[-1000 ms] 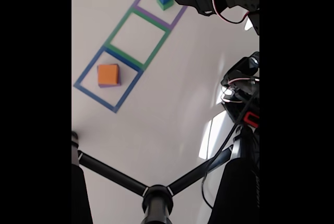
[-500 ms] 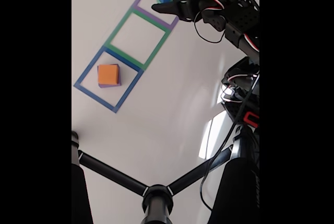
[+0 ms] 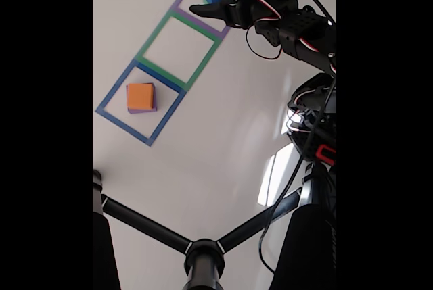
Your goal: Tower of hanoi
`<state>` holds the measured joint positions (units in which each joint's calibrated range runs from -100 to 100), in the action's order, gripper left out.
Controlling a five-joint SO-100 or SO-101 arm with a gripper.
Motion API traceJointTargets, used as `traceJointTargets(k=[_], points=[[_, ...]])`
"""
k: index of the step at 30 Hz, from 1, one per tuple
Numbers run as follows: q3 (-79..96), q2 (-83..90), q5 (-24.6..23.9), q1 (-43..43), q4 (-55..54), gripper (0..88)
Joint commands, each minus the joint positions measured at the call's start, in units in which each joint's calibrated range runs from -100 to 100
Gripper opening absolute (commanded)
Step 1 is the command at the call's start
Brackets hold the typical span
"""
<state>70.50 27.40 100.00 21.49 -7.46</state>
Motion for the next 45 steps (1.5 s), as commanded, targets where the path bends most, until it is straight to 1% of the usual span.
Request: traceJointTargets(k=[1, 5, 15, 25, 37, 45], points=[[-0.5, -4.02, 0.0, 0.75, -7.03, 37.9], [-1.22, -9.03, 0.0, 1.23, -11.73, 37.4], [-1.59, -15.16, 0.0, 1.62, -16.99, 35.4], [-4.22, -23.8, 0.0, 0.95, -25.09, 33.2], [-5.13, -27.27, 0.0, -0.4, -28.0, 29.4], [-6.13, -28.97, 0.0, -0.49, -28.57, 21.9]])
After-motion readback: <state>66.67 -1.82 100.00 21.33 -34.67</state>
